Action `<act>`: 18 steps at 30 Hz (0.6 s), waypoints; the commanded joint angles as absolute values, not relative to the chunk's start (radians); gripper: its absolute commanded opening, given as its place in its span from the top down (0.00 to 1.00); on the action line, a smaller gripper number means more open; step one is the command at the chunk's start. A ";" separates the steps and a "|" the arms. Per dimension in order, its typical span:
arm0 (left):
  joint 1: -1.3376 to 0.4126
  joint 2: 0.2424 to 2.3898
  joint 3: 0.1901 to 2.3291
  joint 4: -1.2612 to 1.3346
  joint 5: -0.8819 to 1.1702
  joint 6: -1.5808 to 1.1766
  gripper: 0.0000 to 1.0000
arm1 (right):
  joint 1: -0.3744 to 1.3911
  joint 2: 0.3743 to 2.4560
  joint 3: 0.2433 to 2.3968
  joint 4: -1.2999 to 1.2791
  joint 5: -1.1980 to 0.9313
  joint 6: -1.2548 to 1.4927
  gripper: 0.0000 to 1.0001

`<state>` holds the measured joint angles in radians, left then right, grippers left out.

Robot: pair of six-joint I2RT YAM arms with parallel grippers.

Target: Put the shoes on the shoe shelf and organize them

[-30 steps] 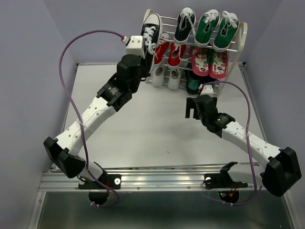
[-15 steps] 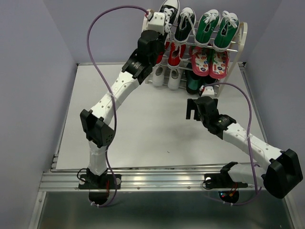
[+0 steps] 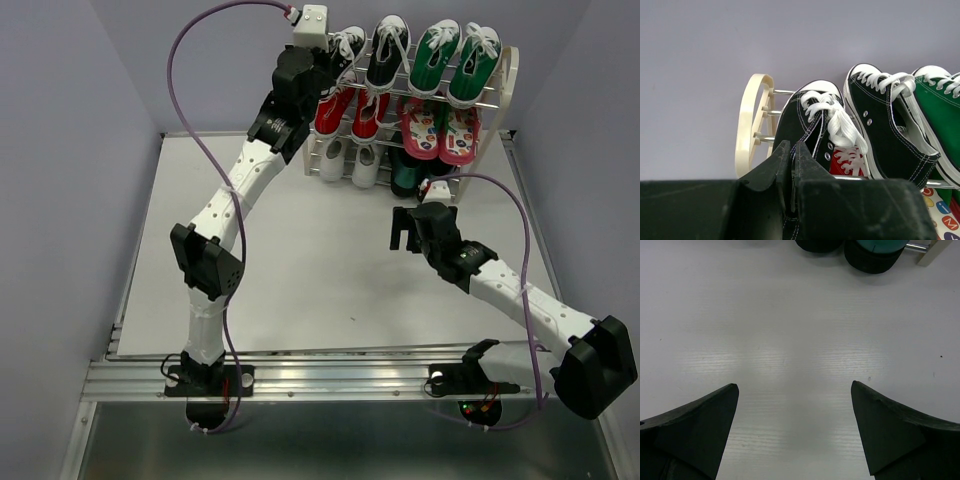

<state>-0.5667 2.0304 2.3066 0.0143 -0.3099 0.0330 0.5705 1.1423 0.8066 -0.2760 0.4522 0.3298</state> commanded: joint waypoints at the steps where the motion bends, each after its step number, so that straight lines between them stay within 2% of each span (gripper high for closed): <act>1: -0.554 2.020 2.387 0.166 -0.282 0.034 1.00 | 0.571 1.141 0.810 -0.232 0.451 0.331 0.00; 15: -0.557 1.964 2.123 0.262 -0.245 -0.060 1.00 | 0.571 1.138 0.805 -0.233 0.471 0.322 0.00; 16: -0.558 1.947 2.109 0.268 -0.248 -0.060 0.86 | 0.571 1.137 0.804 -0.235 0.472 0.322 0.00; 18: -0.558 1.931 2.059 0.285 -0.256 -0.054 0.83 | 0.571 1.137 0.805 -0.233 0.472 0.322 0.00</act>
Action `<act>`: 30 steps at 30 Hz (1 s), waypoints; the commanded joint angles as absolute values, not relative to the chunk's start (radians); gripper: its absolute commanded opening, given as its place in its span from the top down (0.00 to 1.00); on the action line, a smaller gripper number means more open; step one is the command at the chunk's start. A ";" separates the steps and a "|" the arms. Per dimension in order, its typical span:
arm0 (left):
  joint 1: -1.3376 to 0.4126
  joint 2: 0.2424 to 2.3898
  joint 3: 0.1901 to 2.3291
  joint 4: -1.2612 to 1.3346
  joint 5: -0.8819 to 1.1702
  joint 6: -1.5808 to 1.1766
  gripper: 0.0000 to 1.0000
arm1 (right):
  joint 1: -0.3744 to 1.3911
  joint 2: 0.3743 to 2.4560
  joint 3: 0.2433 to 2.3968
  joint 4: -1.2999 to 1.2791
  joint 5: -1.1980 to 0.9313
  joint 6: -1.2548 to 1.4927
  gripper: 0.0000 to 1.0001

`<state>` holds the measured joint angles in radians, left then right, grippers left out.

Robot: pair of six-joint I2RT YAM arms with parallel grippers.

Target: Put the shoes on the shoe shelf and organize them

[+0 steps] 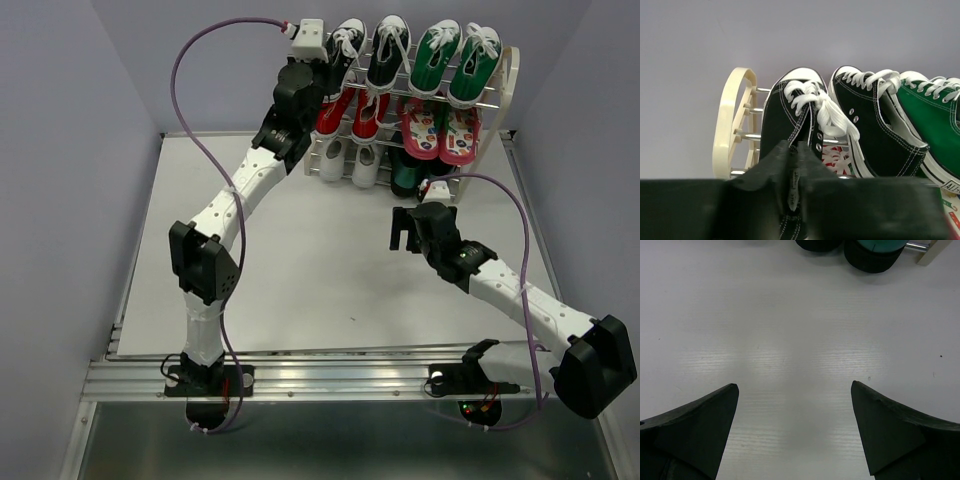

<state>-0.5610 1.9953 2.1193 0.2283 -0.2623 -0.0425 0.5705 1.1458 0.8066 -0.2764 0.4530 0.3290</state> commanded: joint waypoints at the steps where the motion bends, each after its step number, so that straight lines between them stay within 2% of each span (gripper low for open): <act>1: -0.558 1.924 2.051 0.282 -0.253 -0.049 0.70 | 0.571 1.138 0.807 -0.233 0.472 0.321 0.00; 4: -0.560 1.918 2.049 0.250 -0.242 -0.045 0.26 | 0.571 1.141 0.807 -0.233 0.474 0.319 0.00; 7: -0.560 1.905 2.031 0.238 -0.235 -0.031 0.01 | 0.571 1.132 0.804 -0.233 0.472 0.322 0.00; 14: -0.560 1.885 1.991 0.212 -0.235 0.029 0.01 | 0.571 1.135 0.805 -0.233 0.462 0.322 0.00; 24: -0.560 2.014 2.181 0.118 -0.195 0.077 0.01 | 0.571 1.140 0.804 -0.233 0.469 0.321 0.00; 30: -0.558 2.043 2.203 0.117 -0.172 0.086 0.01 | 0.571 1.140 0.804 -0.233 0.479 0.318 0.00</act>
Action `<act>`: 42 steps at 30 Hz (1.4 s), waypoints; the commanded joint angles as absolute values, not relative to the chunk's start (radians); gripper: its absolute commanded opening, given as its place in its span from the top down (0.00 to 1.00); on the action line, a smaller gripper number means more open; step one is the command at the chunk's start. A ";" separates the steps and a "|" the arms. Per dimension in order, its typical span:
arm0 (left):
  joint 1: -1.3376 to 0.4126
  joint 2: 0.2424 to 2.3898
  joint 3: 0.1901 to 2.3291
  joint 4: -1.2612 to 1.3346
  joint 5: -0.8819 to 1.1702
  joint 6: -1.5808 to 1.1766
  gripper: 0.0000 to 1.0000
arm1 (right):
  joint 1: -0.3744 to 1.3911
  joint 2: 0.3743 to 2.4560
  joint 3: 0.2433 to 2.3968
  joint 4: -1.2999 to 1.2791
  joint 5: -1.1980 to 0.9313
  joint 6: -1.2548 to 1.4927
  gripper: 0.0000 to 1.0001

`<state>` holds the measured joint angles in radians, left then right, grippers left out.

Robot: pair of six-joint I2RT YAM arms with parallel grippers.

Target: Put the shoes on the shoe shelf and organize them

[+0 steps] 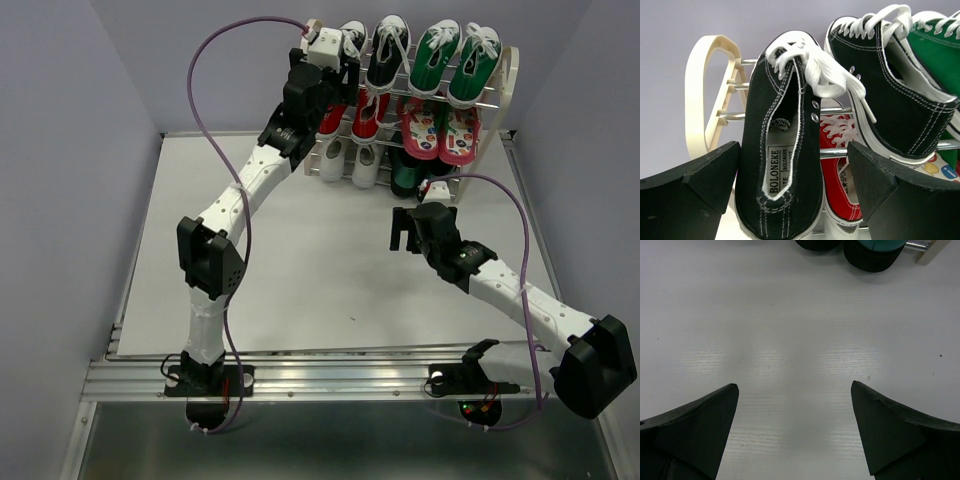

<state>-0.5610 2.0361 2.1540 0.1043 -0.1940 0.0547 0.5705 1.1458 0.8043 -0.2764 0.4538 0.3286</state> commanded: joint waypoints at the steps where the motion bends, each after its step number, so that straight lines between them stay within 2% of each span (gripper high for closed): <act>1: -0.557 2.048 2.203 0.115 -0.170 0.086 0.01 | 0.571 1.141 0.804 -0.235 0.479 0.319 0.00; 13: -0.545 2.080 2.224 0.064 -0.163 0.084 0.01 | 0.571 1.141 0.804 -0.233 0.482 0.318 0.00; 16: -0.543 2.086 2.243 0.058 -0.156 0.084 0.08 | 0.571 1.140 0.804 -0.233 0.482 0.318 0.00; 18: -0.543 2.086 2.247 0.061 -0.144 0.089 0.24 | 0.571 1.138 0.804 -0.233 0.482 0.319 0.00; 19: -0.545 2.085 2.247 0.070 -0.144 0.087 0.38 | 0.571 1.138 0.802 -0.233 0.482 0.319 0.00; 21: -0.545 2.085 2.247 0.083 -0.146 0.084 0.53 | 0.571 1.138 0.802 -0.233 0.479 0.318 0.00; 22: -0.543 2.085 2.246 0.101 -0.147 0.080 0.73 | 0.571 1.140 0.802 -0.235 0.479 0.321 0.00; 24: -0.543 2.083 2.244 0.126 -0.144 0.078 0.83 | 0.571 1.141 0.802 -0.235 0.479 0.319 0.00; 26: -0.542 2.083 2.240 0.173 -0.141 0.074 0.97 | 0.571 1.141 0.802 -0.233 0.479 0.321 0.00; 27: -0.541 2.085 2.237 0.192 -0.140 0.069 1.00 | 0.571 1.141 0.804 -0.233 0.479 0.319 0.00; 35: -0.541 2.091 2.217 0.391 -0.187 0.021 1.00 | 0.571 1.147 0.810 -0.235 0.482 0.318 0.00; 42: -0.537 2.158 2.276 0.428 -0.218 0.028 1.00 | 0.571 1.144 0.811 -0.233 0.491 0.311 0.00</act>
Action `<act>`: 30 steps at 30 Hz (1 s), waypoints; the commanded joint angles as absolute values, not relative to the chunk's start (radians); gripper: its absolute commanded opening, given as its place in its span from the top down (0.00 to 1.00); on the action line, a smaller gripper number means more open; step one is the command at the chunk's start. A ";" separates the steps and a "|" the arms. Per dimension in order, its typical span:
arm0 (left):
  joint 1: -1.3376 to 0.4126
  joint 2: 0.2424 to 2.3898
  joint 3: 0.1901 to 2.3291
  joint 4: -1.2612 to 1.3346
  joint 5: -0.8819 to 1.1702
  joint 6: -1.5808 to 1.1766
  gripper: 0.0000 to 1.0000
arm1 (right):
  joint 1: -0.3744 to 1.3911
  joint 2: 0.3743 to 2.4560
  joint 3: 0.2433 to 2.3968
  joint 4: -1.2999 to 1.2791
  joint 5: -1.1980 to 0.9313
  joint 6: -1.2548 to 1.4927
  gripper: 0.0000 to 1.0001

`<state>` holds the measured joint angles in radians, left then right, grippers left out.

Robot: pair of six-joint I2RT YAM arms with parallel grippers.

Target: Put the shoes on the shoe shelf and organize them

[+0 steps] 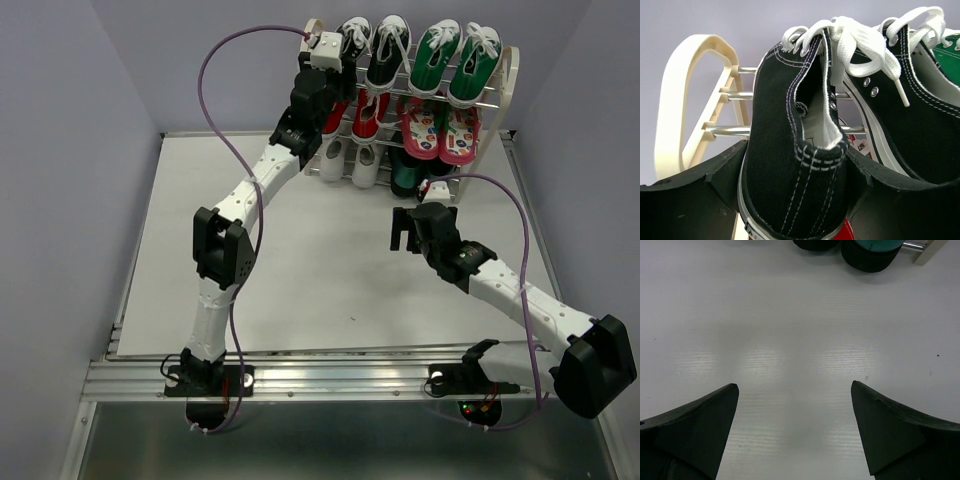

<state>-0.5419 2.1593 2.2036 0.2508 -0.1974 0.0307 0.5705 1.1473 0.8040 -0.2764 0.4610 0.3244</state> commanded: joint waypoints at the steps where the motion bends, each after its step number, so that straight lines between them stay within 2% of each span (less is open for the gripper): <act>1: -0.537 2.167 2.276 0.436 -0.224 0.026 1.00 | 0.571 1.146 0.811 -0.235 0.491 0.310 0.00; 8: -0.537 2.140 2.188 0.443 -0.258 0.006 1.00 | 0.571 1.143 0.808 -0.233 0.494 0.307 0.00; 9: -0.538 2.123 2.165 0.443 -0.262 -0.015 0.93 | 0.571 1.141 0.808 -0.235 0.494 0.307 0.00; 10: -0.537 2.090 2.142 0.446 -0.267 -0.029 0.58 | 0.571 1.138 0.807 -0.233 0.494 0.307 0.00; 11: -0.538 2.074 2.114 0.459 -0.268 -0.032 0.47 | 0.571 1.137 0.805 -0.235 0.491 0.305 0.00; 14: -0.538 2.017 2.033 0.479 -0.267 -0.041 0.31 | 0.571 1.132 0.804 -0.235 0.486 0.308 0.00; 18: -0.538 1.974 2.013 0.456 -0.287 -0.038 0.26 | 0.571 1.127 0.802 -0.235 0.477 0.313 0.00; 21: -0.537 1.916 1.982 0.446 -0.258 -0.044 0.04 | 0.571 1.120 0.801 -0.239 0.469 0.318 0.00; 22: -0.538 1.901 1.956 0.446 -0.246 -0.046 0.01 | 0.571 1.118 0.802 -0.242 0.460 0.316 0.00; 30: -0.548 1.689 1.769 0.376 -0.091 -0.086 0.01 | 0.571 1.083 0.813 -0.273 0.414 0.334 0.00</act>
